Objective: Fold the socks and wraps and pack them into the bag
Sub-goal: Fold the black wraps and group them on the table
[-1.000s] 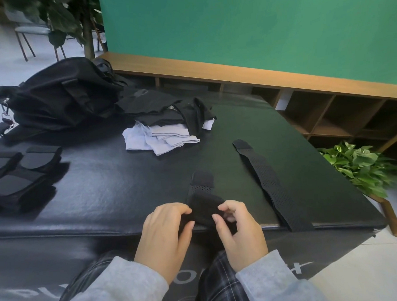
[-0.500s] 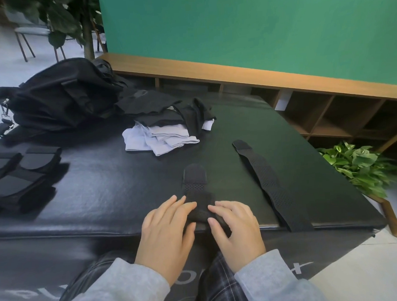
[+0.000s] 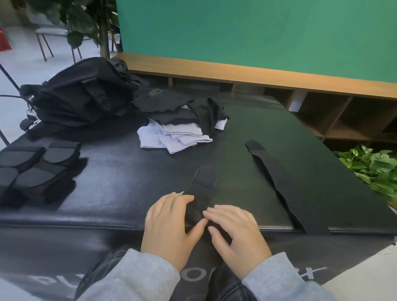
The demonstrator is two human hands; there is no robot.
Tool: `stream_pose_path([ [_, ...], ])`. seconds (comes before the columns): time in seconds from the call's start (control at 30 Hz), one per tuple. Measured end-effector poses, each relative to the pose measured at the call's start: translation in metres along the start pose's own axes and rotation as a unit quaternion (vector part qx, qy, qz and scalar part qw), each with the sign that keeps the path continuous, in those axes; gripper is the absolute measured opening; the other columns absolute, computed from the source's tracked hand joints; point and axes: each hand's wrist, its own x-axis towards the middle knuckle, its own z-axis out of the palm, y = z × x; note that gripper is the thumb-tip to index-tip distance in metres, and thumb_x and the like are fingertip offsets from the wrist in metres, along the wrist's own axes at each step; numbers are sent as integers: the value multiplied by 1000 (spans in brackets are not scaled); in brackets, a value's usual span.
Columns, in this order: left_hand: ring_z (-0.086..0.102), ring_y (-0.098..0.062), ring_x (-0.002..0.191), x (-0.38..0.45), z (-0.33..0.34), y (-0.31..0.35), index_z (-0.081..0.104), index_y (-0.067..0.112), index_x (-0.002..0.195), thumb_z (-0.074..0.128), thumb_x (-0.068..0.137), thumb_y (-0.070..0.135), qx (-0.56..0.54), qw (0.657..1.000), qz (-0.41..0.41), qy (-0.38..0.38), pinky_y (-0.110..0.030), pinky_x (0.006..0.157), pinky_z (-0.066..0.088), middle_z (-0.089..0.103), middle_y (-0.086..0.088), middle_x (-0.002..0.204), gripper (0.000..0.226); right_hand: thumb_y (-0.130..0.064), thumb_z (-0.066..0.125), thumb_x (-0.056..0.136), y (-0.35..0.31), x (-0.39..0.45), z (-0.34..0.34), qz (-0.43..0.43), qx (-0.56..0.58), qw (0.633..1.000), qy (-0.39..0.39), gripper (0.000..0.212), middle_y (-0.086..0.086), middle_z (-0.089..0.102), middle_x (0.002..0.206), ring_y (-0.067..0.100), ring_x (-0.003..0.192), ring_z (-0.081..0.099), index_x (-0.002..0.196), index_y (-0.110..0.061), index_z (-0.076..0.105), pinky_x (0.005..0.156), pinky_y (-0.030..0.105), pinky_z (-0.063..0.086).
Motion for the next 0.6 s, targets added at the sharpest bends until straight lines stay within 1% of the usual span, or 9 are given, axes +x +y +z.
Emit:
stream_pose_path([
  [0.1,53,-14,107,4,-8,-9,61,24,103,52,72,54,9,999,-32,5,-35,88,40,64,7,106,44,-37,46,83,-8,10,4,4,-21,999,-34,36,-18,62,117,0,117,45,116,-31,61,100,18,27],
  [0.2,47,-19,113,8,-15,-16,65,23,104,75,70,39,19,996,-85,11,-38,90,35,62,4,117,39,-45,42,78,-19,19,11,4,-91,991,-98,47,-15,57,128,6,123,48,119,-29,60,104,26,33],
  [0.23,43,-21,118,9,-19,-18,64,24,109,73,74,37,20,994,-105,7,-39,94,32,57,5,125,39,-48,41,76,-24,22,15,5,-109,986,-126,52,-13,56,130,8,125,48,120,-28,59,105,28,32],
  [0.3,30,-16,127,12,-26,-23,56,31,122,61,85,41,19,991,-130,-8,-31,101,20,41,11,138,38,-52,37,73,-35,30,22,4,-135,977,-168,61,-11,53,135,9,128,46,124,-26,58,107,32,31],
  [0.33,25,-13,129,13,-29,-28,52,33,125,56,88,42,20,991,-135,-3,-27,101,16,36,13,141,39,-54,33,73,-41,35,24,5,-142,972,-185,65,-11,48,139,7,132,40,128,-27,55,110,32,30],
  [0.4,25,-12,129,12,-36,-38,50,32,127,55,89,39,6,989,-145,17,-23,102,16,35,12,142,39,-60,17,71,-52,46,29,-5,-118,969,-217,79,-17,22,152,-2,140,11,142,-31,36,114,30,8],
  [0.43,26,-14,129,12,-39,-43,51,29,126,57,89,36,-2,989,-149,25,-20,102,16,35,9,143,38,-62,8,68,-56,51,30,-6,-99,967,-234,85,-20,9,154,-5,139,-3,146,-34,24,113,28,-3],
  [0.47,26,-15,129,12,-44,-48,52,27,126,58,89,33,-3,988,-152,28,-18,102,16,35,7,144,38,-62,1,65,-59,55,32,-8,-92,965,-247,88,-22,1,154,-6,138,-11,147,-36,17,113,27,-8],
  [0.6,25,-16,132,10,-58,-68,53,24,124,56,91,30,9,985,-168,37,-13,100,13,30,4,149,35,-63,-6,65,-78,67,42,-25,-81,956,-281,87,-25,-5,154,-8,135,-17,148,-39,9,114,32,-10],
])
